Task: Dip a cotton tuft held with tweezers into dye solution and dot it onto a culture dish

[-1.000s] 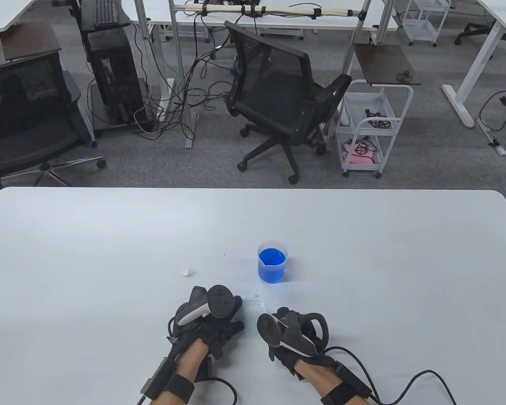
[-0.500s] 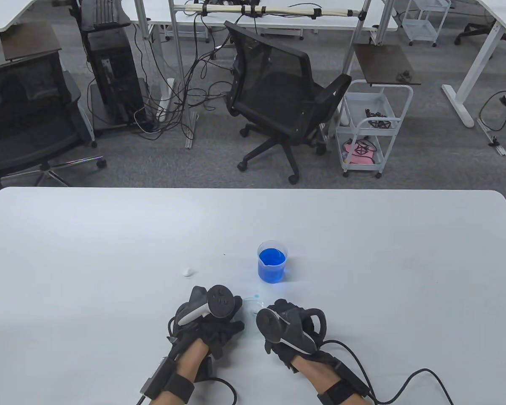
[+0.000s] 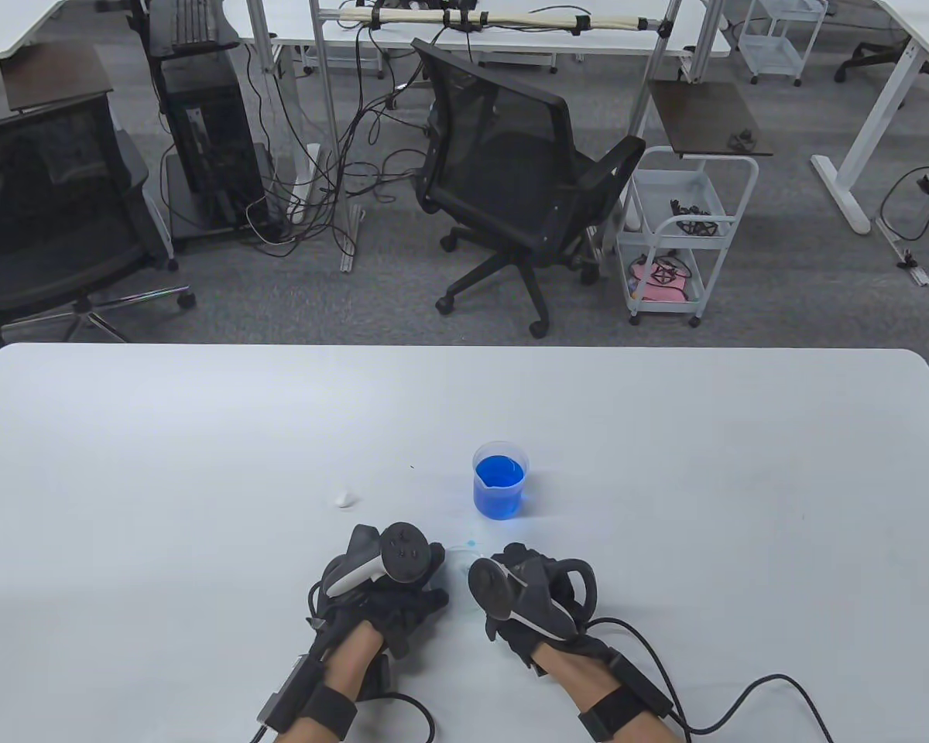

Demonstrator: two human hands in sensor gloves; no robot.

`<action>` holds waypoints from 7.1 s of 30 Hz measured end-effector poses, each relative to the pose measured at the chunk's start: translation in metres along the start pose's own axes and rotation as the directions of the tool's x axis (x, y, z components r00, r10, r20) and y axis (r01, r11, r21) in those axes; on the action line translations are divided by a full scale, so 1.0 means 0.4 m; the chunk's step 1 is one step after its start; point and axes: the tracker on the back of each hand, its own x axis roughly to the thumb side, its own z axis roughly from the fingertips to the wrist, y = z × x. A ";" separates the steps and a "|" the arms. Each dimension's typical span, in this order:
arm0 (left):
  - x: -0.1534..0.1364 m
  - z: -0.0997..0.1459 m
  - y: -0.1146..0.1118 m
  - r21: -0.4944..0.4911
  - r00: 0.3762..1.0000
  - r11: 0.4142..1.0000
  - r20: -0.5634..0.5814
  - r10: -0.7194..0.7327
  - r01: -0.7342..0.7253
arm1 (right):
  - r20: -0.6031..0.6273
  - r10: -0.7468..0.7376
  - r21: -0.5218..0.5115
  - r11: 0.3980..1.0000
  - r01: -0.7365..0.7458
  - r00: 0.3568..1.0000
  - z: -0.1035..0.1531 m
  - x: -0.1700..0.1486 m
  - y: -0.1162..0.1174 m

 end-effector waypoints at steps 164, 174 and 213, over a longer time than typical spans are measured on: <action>-0.003 0.003 -0.001 -0.010 1.000 1.000 -0.011 0.014 -0.014 | -0.018 0.008 0.016 1.000 -0.008 1.000 -0.008 -0.019 0.004; -0.001 0.003 -0.002 -0.011 1.000 1.000 -0.012 0.012 -0.012 | 0.010 0.072 0.087 0.994 -0.073 0.997 -0.009 -0.002 0.066; 0.000 0.001 -0.001 -0.015 1.000 1.000 -0.020 0.013 -0.013 | 0.023 0.013 -0.003 1.000 -0.013 1.000 0.015 0.015 -0.012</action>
